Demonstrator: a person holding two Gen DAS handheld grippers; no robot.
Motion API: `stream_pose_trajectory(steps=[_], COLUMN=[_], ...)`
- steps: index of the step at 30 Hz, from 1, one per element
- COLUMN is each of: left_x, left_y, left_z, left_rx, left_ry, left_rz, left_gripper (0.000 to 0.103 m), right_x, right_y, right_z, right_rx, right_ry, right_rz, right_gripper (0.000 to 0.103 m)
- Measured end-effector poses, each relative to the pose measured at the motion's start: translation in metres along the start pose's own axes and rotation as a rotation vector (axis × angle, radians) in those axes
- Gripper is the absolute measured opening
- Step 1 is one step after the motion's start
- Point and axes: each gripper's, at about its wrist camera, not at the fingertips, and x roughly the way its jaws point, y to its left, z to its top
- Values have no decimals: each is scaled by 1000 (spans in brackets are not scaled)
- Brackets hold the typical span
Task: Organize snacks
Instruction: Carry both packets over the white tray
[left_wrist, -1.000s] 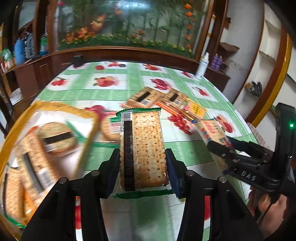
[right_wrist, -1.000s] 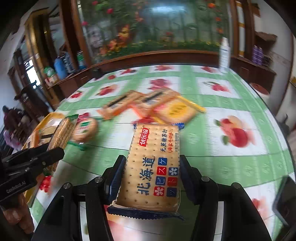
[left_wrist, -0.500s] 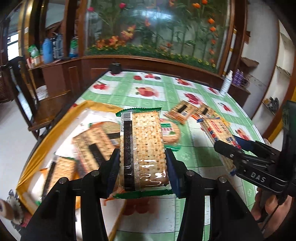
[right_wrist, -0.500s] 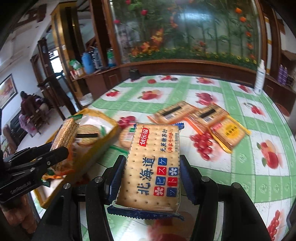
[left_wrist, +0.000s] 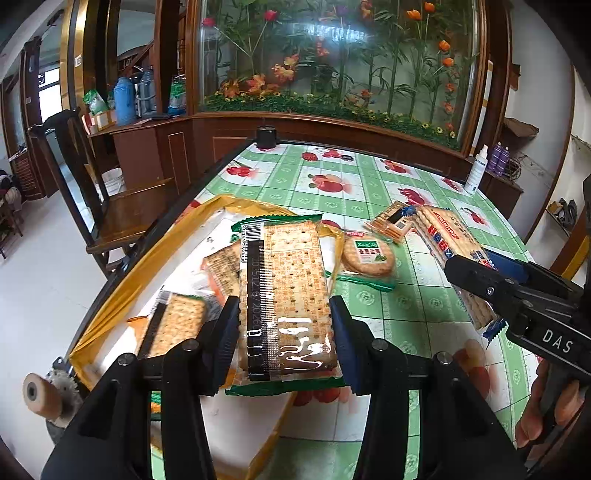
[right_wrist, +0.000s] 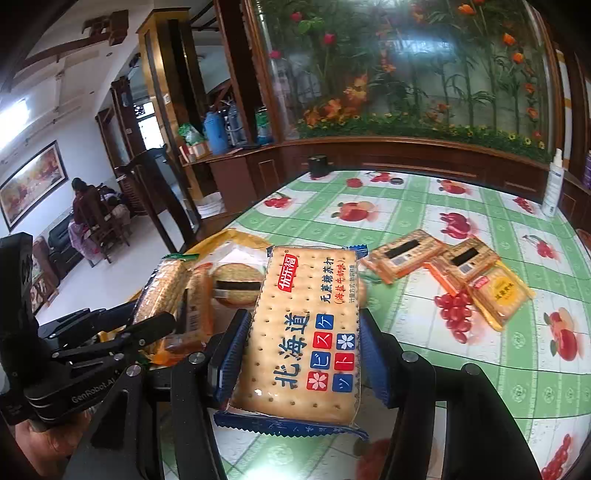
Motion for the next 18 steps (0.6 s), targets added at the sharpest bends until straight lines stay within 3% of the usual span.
stream_pose_trajectory(steps=[9, 18], left_x=[-24, -11], left_y=[15, 41], left_z=[-9, -16], left_rx=[-21, -73], left_ry=[-21, -4], left_rz=[28, 63], left_gripper=[46, 46], right_x=[-11, -5], right_y=[30, 40], right_z=[0, 3], right_rx=[-41, -60], right_ry=[-18, -21], right_rz=[44, 58], right_gripper=[58, 58])
